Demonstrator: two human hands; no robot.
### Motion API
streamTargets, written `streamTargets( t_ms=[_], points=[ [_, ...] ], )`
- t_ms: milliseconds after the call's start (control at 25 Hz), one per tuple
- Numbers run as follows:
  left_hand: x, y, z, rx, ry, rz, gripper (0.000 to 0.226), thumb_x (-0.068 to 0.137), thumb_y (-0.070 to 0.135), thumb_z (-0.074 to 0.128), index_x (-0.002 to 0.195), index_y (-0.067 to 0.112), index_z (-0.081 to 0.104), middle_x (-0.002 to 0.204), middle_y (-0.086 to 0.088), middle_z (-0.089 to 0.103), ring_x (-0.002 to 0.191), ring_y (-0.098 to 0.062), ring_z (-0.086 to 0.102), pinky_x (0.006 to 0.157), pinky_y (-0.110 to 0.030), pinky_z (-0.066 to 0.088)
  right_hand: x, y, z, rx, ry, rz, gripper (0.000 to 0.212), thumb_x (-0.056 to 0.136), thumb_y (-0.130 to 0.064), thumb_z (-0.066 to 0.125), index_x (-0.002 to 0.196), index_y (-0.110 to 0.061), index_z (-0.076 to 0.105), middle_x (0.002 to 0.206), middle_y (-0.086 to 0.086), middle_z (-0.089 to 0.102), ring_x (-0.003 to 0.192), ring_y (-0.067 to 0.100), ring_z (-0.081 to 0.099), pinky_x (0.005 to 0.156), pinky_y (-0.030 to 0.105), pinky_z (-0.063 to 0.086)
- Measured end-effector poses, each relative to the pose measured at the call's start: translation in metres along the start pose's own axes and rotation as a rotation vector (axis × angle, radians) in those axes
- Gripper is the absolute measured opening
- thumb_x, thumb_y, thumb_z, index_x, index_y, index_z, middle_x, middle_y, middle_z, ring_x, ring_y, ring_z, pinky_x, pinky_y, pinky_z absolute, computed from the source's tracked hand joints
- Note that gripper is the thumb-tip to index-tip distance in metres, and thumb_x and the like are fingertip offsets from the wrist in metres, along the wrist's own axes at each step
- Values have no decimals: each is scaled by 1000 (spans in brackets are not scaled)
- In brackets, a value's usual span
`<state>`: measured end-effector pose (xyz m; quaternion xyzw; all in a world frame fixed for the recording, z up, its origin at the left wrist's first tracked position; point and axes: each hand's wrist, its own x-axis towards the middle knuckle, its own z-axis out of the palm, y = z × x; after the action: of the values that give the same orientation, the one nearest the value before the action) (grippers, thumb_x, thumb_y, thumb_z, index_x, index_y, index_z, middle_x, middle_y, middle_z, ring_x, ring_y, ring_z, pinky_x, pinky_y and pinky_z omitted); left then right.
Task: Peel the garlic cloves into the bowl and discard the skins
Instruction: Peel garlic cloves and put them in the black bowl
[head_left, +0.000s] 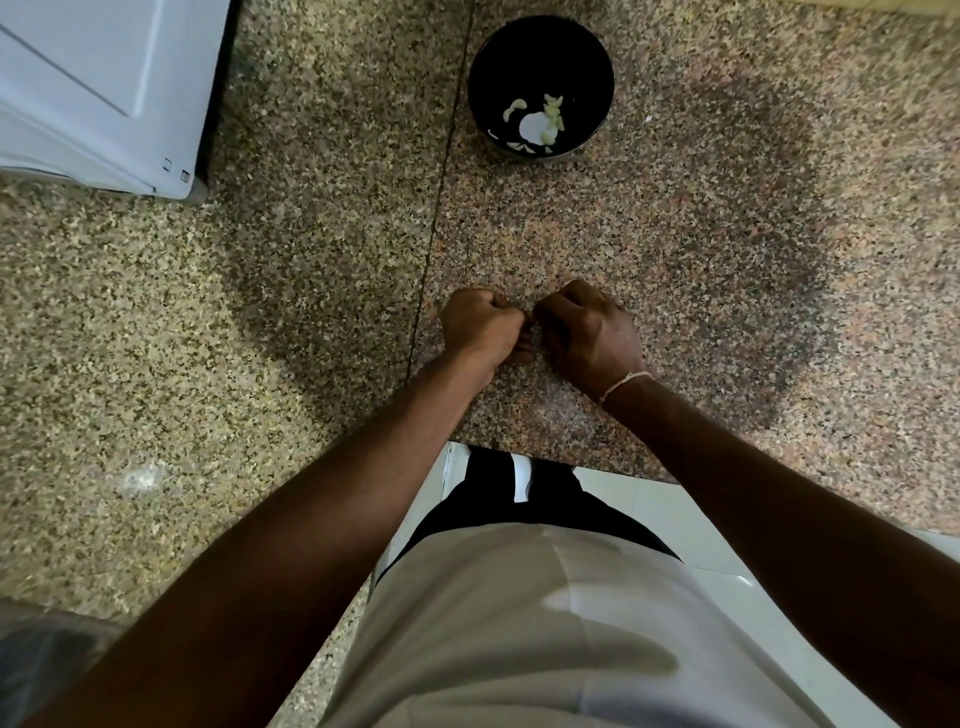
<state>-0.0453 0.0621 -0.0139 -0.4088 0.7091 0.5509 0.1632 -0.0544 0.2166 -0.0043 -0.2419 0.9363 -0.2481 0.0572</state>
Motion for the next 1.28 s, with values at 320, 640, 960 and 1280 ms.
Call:
streamTargets(
  t_ms=[320,640,960,1280],
  points=[
    [6,-3,3,18,8,-3,5,89,-3,68,86,-3,72,80,-19,76,62,-34,76,56,-51,65,2,0,-4,-37,-40,-39,21,101,-20,57,109,-8,72,105,15,66,81,33,65,64,43,57],
    [5,-10,2,-56,-23,-13,4,90,-4,72,87,0,72,82,-19,76,62,-31,77,56,-46,65,2,1,-3,0,-21,-9,19,101,-19,57,109,-9,72,104,12,66,80,32,65,62,43,55],
    [-9,-12,-3,41,-55,180,11,92,18,75,83,25,74,78,-1,78,66,-25,76,61,-49,66,-2,-1,-5,106,59,36,17,102,-20,60,109,-9,70,101,11,66,85,30,64,64,37,51],
    [-38,40,-12,-49,-128,397,12,94,18,74,82,18,76,73,-5,77,61,-23,73,61,-51,65,5,-13,-59,206,245,1,17,99,-17,63,110,-11,74,102,6,71,88,24,67,73,45,57]
  ],
)
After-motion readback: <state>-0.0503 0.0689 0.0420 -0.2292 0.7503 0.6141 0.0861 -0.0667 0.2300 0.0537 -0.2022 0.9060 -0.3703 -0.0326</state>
